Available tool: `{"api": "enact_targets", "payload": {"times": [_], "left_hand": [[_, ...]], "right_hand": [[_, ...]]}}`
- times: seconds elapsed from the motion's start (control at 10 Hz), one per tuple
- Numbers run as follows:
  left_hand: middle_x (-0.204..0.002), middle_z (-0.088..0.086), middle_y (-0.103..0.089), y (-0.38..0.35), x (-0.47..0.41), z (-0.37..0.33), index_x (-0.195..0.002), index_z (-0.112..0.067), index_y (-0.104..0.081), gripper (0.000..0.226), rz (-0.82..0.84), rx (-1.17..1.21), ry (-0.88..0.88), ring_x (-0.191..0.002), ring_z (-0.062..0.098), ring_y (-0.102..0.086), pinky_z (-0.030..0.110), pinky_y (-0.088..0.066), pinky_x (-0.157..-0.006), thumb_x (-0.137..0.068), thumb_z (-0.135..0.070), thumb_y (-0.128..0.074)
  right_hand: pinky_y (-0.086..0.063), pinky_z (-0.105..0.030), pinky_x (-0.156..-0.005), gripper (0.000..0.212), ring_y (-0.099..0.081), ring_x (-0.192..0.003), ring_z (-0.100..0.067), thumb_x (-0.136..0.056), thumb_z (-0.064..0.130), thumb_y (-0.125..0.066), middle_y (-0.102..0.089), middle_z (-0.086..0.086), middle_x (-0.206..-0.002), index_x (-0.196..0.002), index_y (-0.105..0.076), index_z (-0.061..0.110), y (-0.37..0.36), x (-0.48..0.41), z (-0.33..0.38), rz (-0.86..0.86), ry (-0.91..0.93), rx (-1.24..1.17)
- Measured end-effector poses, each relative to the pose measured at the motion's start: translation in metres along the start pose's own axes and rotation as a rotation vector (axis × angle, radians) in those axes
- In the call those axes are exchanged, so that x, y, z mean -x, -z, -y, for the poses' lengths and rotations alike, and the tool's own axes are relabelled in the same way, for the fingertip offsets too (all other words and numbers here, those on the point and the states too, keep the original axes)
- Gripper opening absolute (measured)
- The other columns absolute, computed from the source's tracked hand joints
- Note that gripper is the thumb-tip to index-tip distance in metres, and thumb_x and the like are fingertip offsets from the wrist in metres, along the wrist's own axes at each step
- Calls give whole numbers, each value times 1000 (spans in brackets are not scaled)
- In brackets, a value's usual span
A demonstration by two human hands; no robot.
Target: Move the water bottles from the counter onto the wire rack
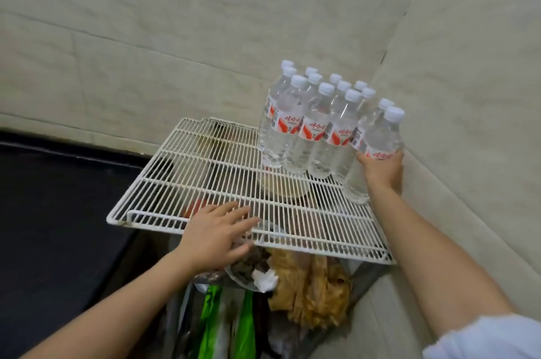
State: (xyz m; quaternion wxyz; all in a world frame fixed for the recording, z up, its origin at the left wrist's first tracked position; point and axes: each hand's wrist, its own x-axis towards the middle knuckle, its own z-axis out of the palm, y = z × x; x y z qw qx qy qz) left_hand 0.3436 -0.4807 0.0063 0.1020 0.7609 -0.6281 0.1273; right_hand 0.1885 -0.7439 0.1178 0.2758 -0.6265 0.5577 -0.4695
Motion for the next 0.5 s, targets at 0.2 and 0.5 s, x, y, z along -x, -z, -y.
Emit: {"api": "enact_targets", "payload": {"times": [0.2, 0.5], "left_hand": [[-124, -2, -64, 1, 4, -7, -119, -34, -56, 51, -40, -129, 93, -109, 16, -63, 33, -51, -87, -78, -56, -36], [-141, 14, -46, -10, 39, -26, -135, -25, -37, 67, -56, -39, 346, -134, 28, -25, 40, -3, -110, -87, -62, -8]], "right_hand": [[-41, -44, -96, 86, -53, -116, -37, -65, 40, -77, -49, -13, -134, -135, -32, 17, -1, -13, -7, 27, -64, 23], [-42, -41, -101, 54, -48, -121, -28, -74, 38, -64, -56, -12, -123, -120, -53, 13, 48, 47, 37, 105, 230, -266]]}}
